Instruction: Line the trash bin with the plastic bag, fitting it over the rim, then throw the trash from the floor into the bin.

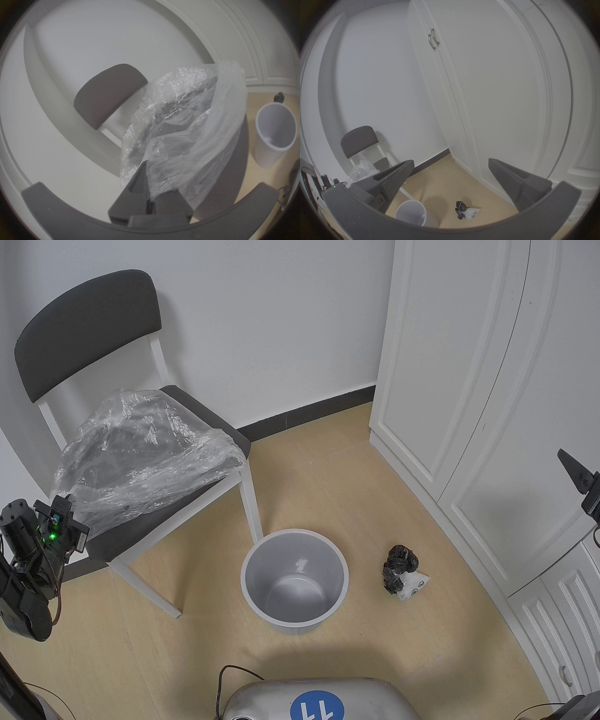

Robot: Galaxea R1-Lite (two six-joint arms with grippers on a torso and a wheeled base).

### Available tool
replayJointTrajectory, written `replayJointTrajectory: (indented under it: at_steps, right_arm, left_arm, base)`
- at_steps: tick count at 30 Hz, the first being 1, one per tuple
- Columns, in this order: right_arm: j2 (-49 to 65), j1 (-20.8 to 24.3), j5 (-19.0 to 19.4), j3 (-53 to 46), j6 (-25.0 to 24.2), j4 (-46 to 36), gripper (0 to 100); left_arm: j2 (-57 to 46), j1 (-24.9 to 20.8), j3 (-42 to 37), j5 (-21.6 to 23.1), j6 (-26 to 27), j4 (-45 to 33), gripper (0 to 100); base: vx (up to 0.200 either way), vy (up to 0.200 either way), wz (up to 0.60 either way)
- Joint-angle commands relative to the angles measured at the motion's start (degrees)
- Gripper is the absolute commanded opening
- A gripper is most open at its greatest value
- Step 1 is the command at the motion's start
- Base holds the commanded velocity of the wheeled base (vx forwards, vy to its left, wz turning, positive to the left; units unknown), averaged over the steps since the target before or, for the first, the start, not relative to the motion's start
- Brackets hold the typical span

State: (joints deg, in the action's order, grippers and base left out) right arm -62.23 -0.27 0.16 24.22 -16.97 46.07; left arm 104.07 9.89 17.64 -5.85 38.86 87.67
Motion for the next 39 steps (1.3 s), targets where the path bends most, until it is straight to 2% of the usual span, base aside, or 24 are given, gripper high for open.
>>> replayJointTrajectory:
  at_steps: [1,5,9,12,18,19,20,22,27,31,37,39]
  right_arm:
    - [-0.43,1.32,-0.07,-0.58,0.18,0.25,100]
    - [-0.08,2.64,-0.07,-0.67,0.36,-0.01,100]
    - [-0.26,3.08,-0.07,-0.84,0.71,-0.1,100]
    - [-0.17,3.87,-0.07,-1.46,0.71,-0.1,100]
    - [-0.17,6.33,-0.16,-2.25,0.8,-0.1,100]
    - [-0.17,6.42,-0.16,-2.34,0.8,-0.1,100]
    - [-0.26,7.65,-0.16,-2.87,0.89,-0.1,100]
    - [-0.7,9.5,-0.42,-3.74,1.41,-0.1,100]
    - [-2.98,14.15,-0.95,-5.94,3.17,-0.1,100]
    - [-4.39,18.64,-1.39,-7.35,3.43,-0.1,100]
    - [-9.66,24.97,-6.4,-7.61,2.47,0.69,100]
    - [-11.51,27.43,-7.72,-7.96,2.29,0.69,100]
  left_arm:
    - [-1.15,-0.57,-1.73,3.57,-2.3,0.04,0]
    - [-2.12,-3.03,-2.17,6.91,-8.37,0.04,0]
    - [-4.67,-8.66,-2.43,10.77,-15.66,-0.05,0]
    - [-6.69,-16.39,-2.35,11.12,-23.66,-0.05,0]
    - [-7.48,-26.32,-1.64,11.12,-31.57,-0.05,0]
    - [-7.57,-26.59,-1.56,11.04,-31.83,-0.05,0]
    - [-7.92,-29.4,-1.47,11.04,-34.47,0.04,0]
    - [-8.53,-31.77,-0.68,10.95,-36.75,0.04,0]
    - [-10.47,-35.46,4.16,9.89,-39.39,0.04,0]
    - [-11.61,-41.62,4.77,7.43,-40.01,0.04,0]
    - [-12.66,-46.89,7.23,5.76,-39.92,0.04,0]
    - [-14.16,-48.65,6.27,3.48,-40.71,0.04,0]
  base:
    - [0.0,0.0,0.0]
    - [0.0,0.0,0.0]
    - [0.0,0.0,0.0]
    - [0.0,0.0,0.0]
    - [0.0,0.0,0.0]
    - [0.0,0.0,0.0]
    - [0.0,0.0,0.0]
    - [0.0,0.0,0.0]
    - [0.0,0.0,0.0]
    - [0.0,0.0,0.0]
    - [0.0,0.0,0.0]
    - [0.0,0.0,0.0]
